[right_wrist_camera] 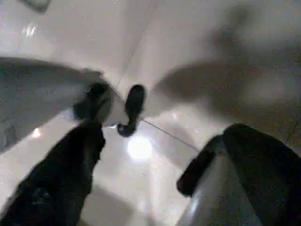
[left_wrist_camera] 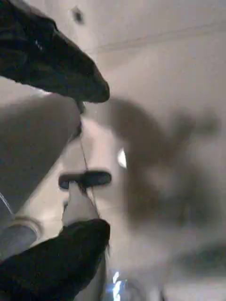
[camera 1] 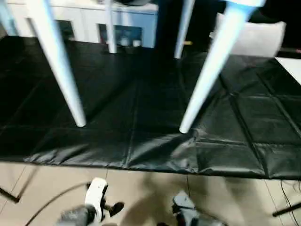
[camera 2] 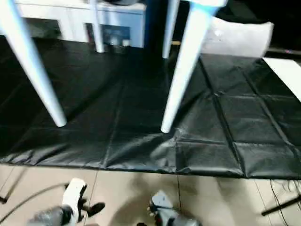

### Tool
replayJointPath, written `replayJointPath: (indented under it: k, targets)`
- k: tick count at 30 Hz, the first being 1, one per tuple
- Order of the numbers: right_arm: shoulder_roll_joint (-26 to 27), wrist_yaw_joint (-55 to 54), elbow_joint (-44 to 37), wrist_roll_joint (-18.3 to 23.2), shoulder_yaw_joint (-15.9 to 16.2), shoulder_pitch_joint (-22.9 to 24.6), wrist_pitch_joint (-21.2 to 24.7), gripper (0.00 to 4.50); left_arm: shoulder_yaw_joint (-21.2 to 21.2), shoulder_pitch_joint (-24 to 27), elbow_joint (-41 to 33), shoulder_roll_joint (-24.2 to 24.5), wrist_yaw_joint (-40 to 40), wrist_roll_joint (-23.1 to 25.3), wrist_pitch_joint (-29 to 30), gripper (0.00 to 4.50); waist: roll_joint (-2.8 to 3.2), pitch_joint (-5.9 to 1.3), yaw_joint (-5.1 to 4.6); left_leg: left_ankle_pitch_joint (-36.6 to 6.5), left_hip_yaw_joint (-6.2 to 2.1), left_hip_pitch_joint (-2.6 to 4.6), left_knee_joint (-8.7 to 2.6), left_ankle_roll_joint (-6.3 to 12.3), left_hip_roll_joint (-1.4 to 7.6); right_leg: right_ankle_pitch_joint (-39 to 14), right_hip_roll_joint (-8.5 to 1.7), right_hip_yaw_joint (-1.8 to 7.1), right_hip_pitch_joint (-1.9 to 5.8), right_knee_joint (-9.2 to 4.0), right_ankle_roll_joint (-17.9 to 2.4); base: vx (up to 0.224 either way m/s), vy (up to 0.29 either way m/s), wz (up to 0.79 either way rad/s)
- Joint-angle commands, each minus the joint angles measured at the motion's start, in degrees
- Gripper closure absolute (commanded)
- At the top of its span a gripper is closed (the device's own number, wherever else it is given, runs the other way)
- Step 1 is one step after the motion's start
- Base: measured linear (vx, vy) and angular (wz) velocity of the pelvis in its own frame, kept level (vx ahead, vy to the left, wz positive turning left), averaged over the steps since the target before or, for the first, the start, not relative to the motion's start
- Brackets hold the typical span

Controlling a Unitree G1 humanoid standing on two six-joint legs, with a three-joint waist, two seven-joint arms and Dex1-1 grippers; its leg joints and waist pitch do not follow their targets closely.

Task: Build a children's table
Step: Flip table

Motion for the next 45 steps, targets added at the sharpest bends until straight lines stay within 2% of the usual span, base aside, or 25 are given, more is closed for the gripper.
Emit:
replayJointPath:
  k: [1, 2, 3, 4, 6, 7, 9, 10, 15, 17, 19, 21, 23, 26, 27, 28, 29, 30, 31, 32, 33, 35, 37, 40, 45]
  targets:
    - [1.2, -8.4, 3.4, 4.7, -5.5, -0.6, -0.2, 0.00, 2.7, 2.5, 3.0, -0.5, 4.9, -1.0, -1.0, 0.03, 0.64, -1.37, 0.17, -9.0, -0.16, -0.11, -4.60, 2.70, 2.48, 5.7, -6.24, 2.86, 1.59, -4.16, -14.6, 0.000, 0.000, 0.00]
    - [2.1, -10.8, 4.5, 6.6, -7.7, -0.5, -0.5, 0.00, 3.6, 2.9, 4.0, -0.7, 6.3, -1.3, -0.8, 0.03, 0.93, -1.18, 0.20, -10.3, -0.02, 0.12, -4.68, 2.82, 2.48, 3.1, -6.22, 3.00, 1.24, -4.53, -14.2, 0.000, 0.000, 0.00]
    - [2.9, -11.9, 5.3, 7.2, -9.8, -0.7, -1.0, 0.00, 4.1, 2.3, 6.0, -1.0, 6.3, -1.4, -0.8, 0.03, 0.91, -1.10, 0.26, -10.7, -0.04, 0.11, -4.78, 2.89, 2.55, 2.2, -6.29, 3.03, 1.22, -4.66, -14.0, 0.000, 0.000, 0.00]
    - [2.9, -11.9, 5.3, 7.2, -9.8, -0.7, -1.0, 0.00, 4.1, 2.3, 6.0, -1.0, 6.3, -1.4, -0.8, 0.03, 1.20, -0.84, 0.37, -12.6, 0.15, 0.41, -4.97, 2.54, 2.72, -0.2, -6.16, 3.07, 0.87, -5.15, -13.9, 0.000, 0.000, 0.00]
    - [3.0, -13.5, 6.7, 4.8, -10.1, -2.3, 1.2, 0.00, 3.2, 1.2, 7.8, -0.8, 6.9, 0.1, -1.8, 0.03, 1.28, -0.42, 0.42, -13.3, 0.10, -0.04, -5.35, 2.10, 2.67, -2.3, -6.06, 2.93, 0.99, -5.15, -13.2, 0.000, 0.000, 0.00]
    - [3.0, -13.9, 7.0, 4.2, -9.9, -2.6, 1.5, 0.00, 3.2, 1.1, 7.9, -0.8, 7.1, 0.2, -1.9, 0.03, 1.17, -0.49, 0.35, -13.2, 0.11, -0.04, -5.35, 1.82, 2.64, -3.6, -6.21, 2.99, 1.09, -5.19, -12.6, 0.000, 0.000, 0.00]
    - [2.9, -14.7, 7.4, 3.6, -9.9, -3.3, 0.6, 0.00, 4.0, 0.7, 8.2, -0.8, 5.6, -0.4, -2.0, 0.03, 1.21, -0.60, 0.20, -11.3, 0.20, -0.19, -5.22, 1.95, 2.60, -2.8, -6.37, 3.00, 1.14, -5.15, -12.1, 0.000, 0.000, 0.00]
    - [2.7, -15.5, 7.6, 3.7, -10.4, -4.0, -0.3, 0.00, 4.2, 0.4, 8.4, -0.7, 5.1, -0.3, -2.8, 0.03, 1.27, -0.59, 0.17, -10.4, 0.33, -0.10, -5.10, 2.30, 2.66, -1.1, -6.36, 3.04, 0.95, -5.07, -12.3, 0.000, 0.000, 0.00]
    - [2.1, -17.9, 9.2, 2.0, -10.2, -5.8, -1.2, 0.00, 6.5, -0.8, 9.4, -1.0, 5.5, -0.9, -4.9, 0.03, 1.03, -0.81, 0.19, -6.7, 0.64, -0.15, -4.70, 3.61, 2.57, 6.0, -6.23, 2.77, 1.08, -4.38, -12.8, 0.000, 0.000, 0.00]
    - [1.8, -18.5, 9.6, -0.4, -9.5, -6.8, -1.4, 0.00, 6.4, -2.1, 10.5, -0.9, 5.5, -0.3, -6.8, 0.03, 1.01, -0.82, 0.30, -6.2, 0.75, -0.01, -4.59, 3.92, 2.62, 7.7, -6.27, 2.77, 1.04, -4.31, -12.9, 0.000, 0.000, 0.00]
    - [1.9, -18.5, 9.7, -0.9, -9.5, -7.3, -1.6, 0.00, 6.7, -2.8, 10.4, -1.1, 4.7, -0.6, -7.7, 0.03, 0.77, -0.97, 0.30, -4.5, 0.75, -0.19, -4.39, 4.14, 2.49, 10.6, -6.28, 2.80, 1.31, -3.96, -13.1, 0.000, 0.000, 0.00]
    - [2.4, -18.3, 9.6, -0.3, -10.3, -8.3, -2.4, 0.00, 7.6, -3.9, 9.4, -1.5, 2.9, -1.4, -8.6, 0.03, 0.66, -1.03, 0.30, -3.0, 0.89, -0.19, -4.13, 5.13, 2.45, 14.4, -6.27, 2.73, 1.22, -3.65, -13.5, 0.000, 0.000, 0.00]
    - [3.0, -18.6, 9.9, 0.0, -10.9, -8.9, -2.2, 0.00, 7.6, -4.7, 9.0, -1.8, 2.4, -1.0, -8.9, 0.03, 0.69, -0.95, 0.22, -2.9, 0.90, -0.31, -4.18, 5.50, 2.54, 15.5, -6.18, 2.64, 1.14, -3.46, -13.9, 0.000, 0.000, 0.00]
    - [4.1, -19.3, 10.3, -0.9, -10.5, -9.0, -1.4, 0.00, 6.8, -5.7, 8.9, -2.5, 2.2, 0.2, -9.3, 0.03, 0.81, -0.68, 0.02, -5.2, 0.92, -0.21, -4.41, 5.12, 2.63, 13.1, -6.21, 2.68, 1.01, -3.68, -14.0, 0.000, 0.000, 0.00]
    - [4.5, -19.4, 10.4, -1.4, -10.3, -8.9, -1.5, 0.00, 6.5, -6.0, 8.8, -2.8, 2.2, 0.5, -9.4, 0.03, 1.07, -0.58, 0.08, -5.3, 0.87, -0.24, -4.43, 4.86, 2.66, 13.0, -6.22, 2.68, 1.00, -3.68, -14.0, 0.000, 0.000, 0.00]
    - [4.5, -19.4, 10.4, -1.4, -10.3, -8.9, -1.5, 0.00, 6.5, -6.0, 8.8, -2.8, 2.2, 0.5, -9.4, 0.03, 0.88, -0.61, -0.03, -5.4, 0.93, -0.21, -4.43, 4.70, 2.67, 13.1, -6.17, 2.69, 1.06, -3.72, -14.0, 0.000, 0.000, 0.00]
    - [4.4, -18.9, 10.4, -2.1, -10.7, -8.7, -1.8, 0.00, 5.8, -6.7, 9.3, -3.2, 2.8, 1.4, -8.9, 0.03, 1.13, -0.59, -0.03, -4.9, 0.89, -0.33, -4.36, 4.62, 2.57, 13.8, -6.18, 2.71, 1.12, -3.60, -14.0, 0.000, 0.000, 0.00]
    - [-0.8, -14.7, 10.2, -1.4, -12.1, -8.0, -1.9, 0.00, 4.9, -7.0, 9.5, -3.5, 3.9, 2.4, -8.0, 0.03, 1.30, -0.48, -0.11, -5.5, 0.95, -0.35, -4.32, 4.74, 2.57, 13.9, -6.17, 2.72, 1.14, -3.65, -13.9, 0.000, 0.000, 0.00]
    - [-1.2, -14.4, 10.2, -1.4, -12.2, -7.9, -1.9, 0.00, 4.9, -7.0, 9.6, -3.5, 3.9, 2.5, -7.9, 0.03, 1.30, -0.48, -0.11, -5.5, 0.95, -0.35, -4.32, 4.74, 2.57, 13.9, -6.17, 2.72, 1.14, -3.65, -13.9, 0.000, 0.000, 0.00]
    - [-3.8, -12.2, 10.1, -0.9, -12.9, -7.3, -2.0, 0.00, 4.8, -7.0, 10.0, -3.6, 5.1, 3.1, -6.5, 0.03, 0.79, -0.43, 0.25, -5.5, 1.24, -0.02, -4.03, 5.22, 2.55, 14.2, -5.97, 2.81, 1.17, -3.90, -13.8, 0.000, 0.000, 0.00]
    - [-4.4, -11.6, 10.2, -0.8, -13.3, -7.0, -2.0, 0.00, 4.7, -6.8, 10.2, -3.5, 5.4, 3.5, -6.2, 0.03, 0.66, -0.28, 0.35, -4.0, 1.22, -0.50, -3.98, 5.92, 2.19, 14.7, -5.92, 2.72, 1.56, -3.74, -13.4, 0.000, 0.000, 0.00]
    - [-4.3, -11.5, 10.2, -0.6, -13.6, -7.0, -1.9, 0.00, 4.7, -6.5, 10.2, -3.4, 5.4, 3.7, -6.1, 0.03, 0.96, -0.32, 0.29, -3.2, 1.17, -0.66, -3.92, 6.42, 2.04, 14.5, -6.05, 2.62, 1.52, -3.79, -13.0, 0.000, 0.000, 0.00]
    - [-4.2, -11.5, 10.3, -0.3, -14.1, -6.8, -1.5, 0.00, 4.6, -5.5, 10.1, -3.1, 4.9, 3.8, -5.8, 0.03, 1.36, -0.17, -0.17, -4.6, 1.06, -0.75, -4.20, 6.42, 2.35, 12.1, -6.28, 2.48, 1.33, -4.03, -13.9, 0.000, 0.000, 0.00]
    - [-4.3, -11.3, 10.6, -0.6, -14.2, -6.0, -0.1, 0.00, 4.4, -4.3, 9.6, -2.8, 4.2, 4.1, -5.8, 0.03, 0.95, 0.08, -0.60, -6.4, 1.22, -0.60, -4.28, 6.22, 2.65, 9.5, -6.41, 2.69, 1.18, -4.20, -15.7, 0.000, 0.000, 0.00]
    - [-4.4, -9.7, 11.1, -0.6, -14.4, -4.8, 1.5, 0.00, 4.8, -3.8, 9.2, -2.9, 4.0, 4.0, -4.8, 0.03, 1.22, 0.19, -0.51, -5.8, 1.35, -0.43, -4.30, 6.80, 2.83, 9.0, -6.19, 2.68, 0.89, -4.27, -16.1, 0.000, 0.000, 0.00]
